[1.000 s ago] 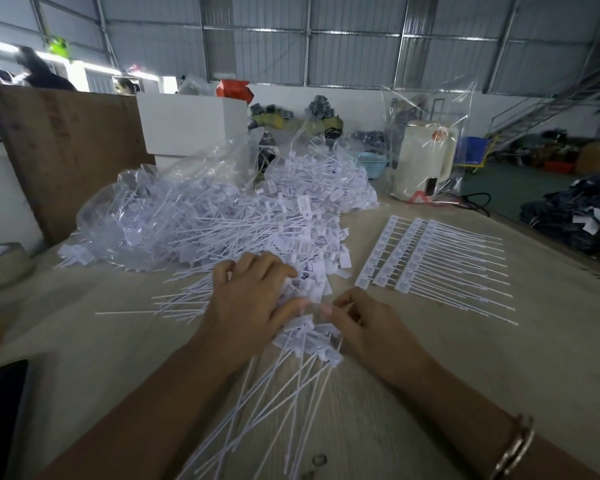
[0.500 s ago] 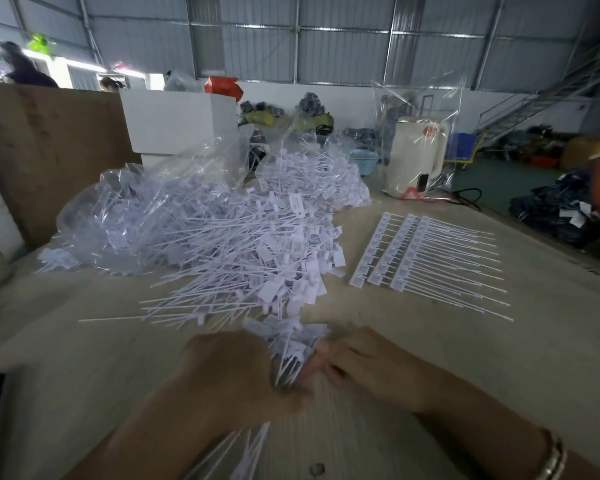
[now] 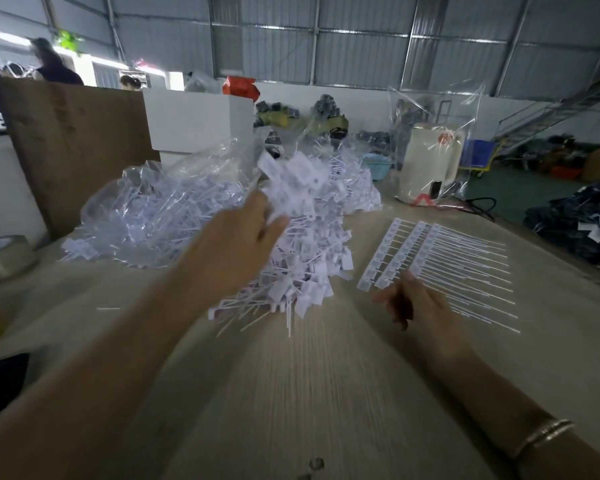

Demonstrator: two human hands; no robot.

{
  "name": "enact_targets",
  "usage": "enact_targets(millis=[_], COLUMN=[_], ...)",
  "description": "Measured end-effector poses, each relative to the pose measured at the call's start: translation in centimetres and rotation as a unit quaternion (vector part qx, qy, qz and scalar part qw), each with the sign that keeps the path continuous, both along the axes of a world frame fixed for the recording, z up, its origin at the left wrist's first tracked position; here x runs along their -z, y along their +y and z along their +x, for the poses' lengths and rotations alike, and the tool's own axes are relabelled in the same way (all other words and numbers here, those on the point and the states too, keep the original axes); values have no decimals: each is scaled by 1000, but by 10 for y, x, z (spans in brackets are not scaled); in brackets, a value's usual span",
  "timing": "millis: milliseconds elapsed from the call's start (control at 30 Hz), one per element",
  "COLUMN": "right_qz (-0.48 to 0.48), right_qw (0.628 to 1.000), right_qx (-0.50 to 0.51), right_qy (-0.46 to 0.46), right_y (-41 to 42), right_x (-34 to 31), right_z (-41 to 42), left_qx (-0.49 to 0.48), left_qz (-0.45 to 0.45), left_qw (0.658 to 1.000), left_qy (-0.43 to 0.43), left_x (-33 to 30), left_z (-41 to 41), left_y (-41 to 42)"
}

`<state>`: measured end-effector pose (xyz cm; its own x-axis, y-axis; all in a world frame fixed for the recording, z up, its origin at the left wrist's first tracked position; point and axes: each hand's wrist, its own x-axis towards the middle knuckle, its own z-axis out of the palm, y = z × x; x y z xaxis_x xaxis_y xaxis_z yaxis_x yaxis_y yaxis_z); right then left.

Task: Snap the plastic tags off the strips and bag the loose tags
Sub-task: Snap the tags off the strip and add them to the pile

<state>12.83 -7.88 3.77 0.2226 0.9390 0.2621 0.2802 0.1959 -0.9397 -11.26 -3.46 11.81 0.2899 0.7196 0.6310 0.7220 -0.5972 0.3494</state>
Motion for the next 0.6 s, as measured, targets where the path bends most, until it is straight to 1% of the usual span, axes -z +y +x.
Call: enact_targets(millis=[67,133,200,267,300,333,400,500,533,600], right_qz=[-8,-11,-8,-5,-3,-1,0,1,3,12], right_qw=[1000,1000,1000,999,999,999,999,1000,1000,999], right_qx=[-3,-6,-9,-16,-20,-25,-28,-8,7,44], right_qy=[-13,-10,-15,-29,-35,-40,-46,-27,-20,6], right_y=[3,5,6,7,8,8,10,12,13,14], right_x=[1,3,4,6,7,8,10,10,10,11], right_z=[-1,-1,0,1,2,2,3,1,2,4], left_qx=[-69,-134,-160,-172,-180,-191,-221,-238,-223,-157], left_qz=[12,-12,-78,-171,-207,-226,-221,-185,-164,-69], left_qw=[997,987,970,936,922,916,918,920,928,962], left_qy=[24,82,165,253,273,272,246,252,248,210], left_x=[-23,-33,-26,-11,-5,-2,-3,-14,-15,-8], left_z=[-4,-7,-6,-4,-5,-6,-9,-5,1,14], left_y=[37,75,103,120,124,125,119,91,77,46])
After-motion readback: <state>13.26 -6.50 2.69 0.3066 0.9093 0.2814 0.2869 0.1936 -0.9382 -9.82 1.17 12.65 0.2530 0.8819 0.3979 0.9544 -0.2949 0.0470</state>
